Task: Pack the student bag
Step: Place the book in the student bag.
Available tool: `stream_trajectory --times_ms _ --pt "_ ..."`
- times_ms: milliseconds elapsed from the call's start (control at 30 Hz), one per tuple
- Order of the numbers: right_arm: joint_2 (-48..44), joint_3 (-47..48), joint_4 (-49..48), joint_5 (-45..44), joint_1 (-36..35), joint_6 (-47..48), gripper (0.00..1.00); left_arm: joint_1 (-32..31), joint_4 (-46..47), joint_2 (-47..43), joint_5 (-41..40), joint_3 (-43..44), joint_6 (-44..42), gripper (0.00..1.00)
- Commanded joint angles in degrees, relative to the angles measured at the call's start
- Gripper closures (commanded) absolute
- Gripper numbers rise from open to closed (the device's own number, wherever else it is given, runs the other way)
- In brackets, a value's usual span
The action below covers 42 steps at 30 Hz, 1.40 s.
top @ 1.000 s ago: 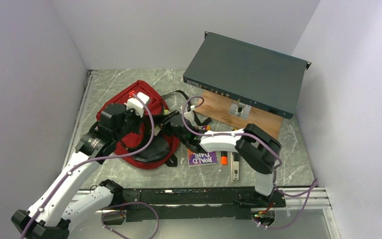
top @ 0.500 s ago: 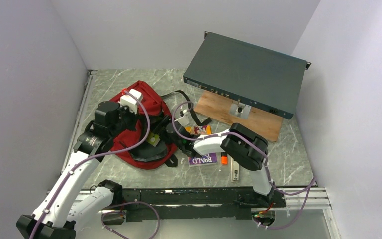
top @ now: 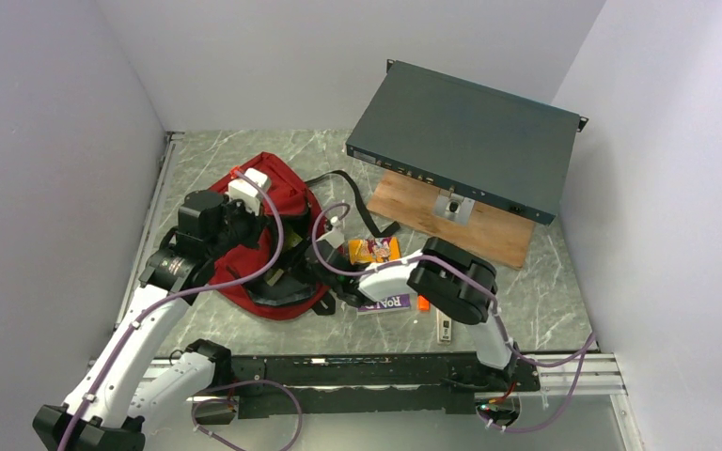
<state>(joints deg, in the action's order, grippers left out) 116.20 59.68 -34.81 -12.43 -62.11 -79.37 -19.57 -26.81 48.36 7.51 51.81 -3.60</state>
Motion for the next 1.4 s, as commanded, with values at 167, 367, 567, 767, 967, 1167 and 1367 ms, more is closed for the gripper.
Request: stream_trajectory --times_ms 167,367,567,767,967,1167,1367 --pt "10.45 18.85 -2.45 -12.99 -0.20 5.61 0.90 1.13 4.48 -1.82 -2.90 0.44 -0.72 1.00" --pt "7.41 12.95 -0.20 -11.12 -0.38 5.49 0.33 2.12 4.39 -1.47 -0.24 0.35 0.08 1.00" --pt "5.36 6.81 -2.50 -5.34 -0.72 5.71 0.30 3.21 4.54 -1.47 1.98 0.48 1.00 1.00" --pt "9.96 13.06 -3.75 -2.51 -0.82 4.93 0.65 3.27 4.56 -1.21 2.78 0.22 1.20 1.00" --pt "14.02 21.82 -3.23 -2.93 0.03 12.00 0.68 3.23 4.39 -0.90 2.89 0.19 1.39 1.00" --pt "1.76 9.93 2.48 -1.51 -0.25 17.68 0.48 3.25 4.16 -0.36 2.64 0.21 1.56 1.00" --pt "-16.84 -1.76 18.29 4.02 -0.21 36.46 0.37 3.23 3.25 2.24 4.72 0.27 2.99 1.00"
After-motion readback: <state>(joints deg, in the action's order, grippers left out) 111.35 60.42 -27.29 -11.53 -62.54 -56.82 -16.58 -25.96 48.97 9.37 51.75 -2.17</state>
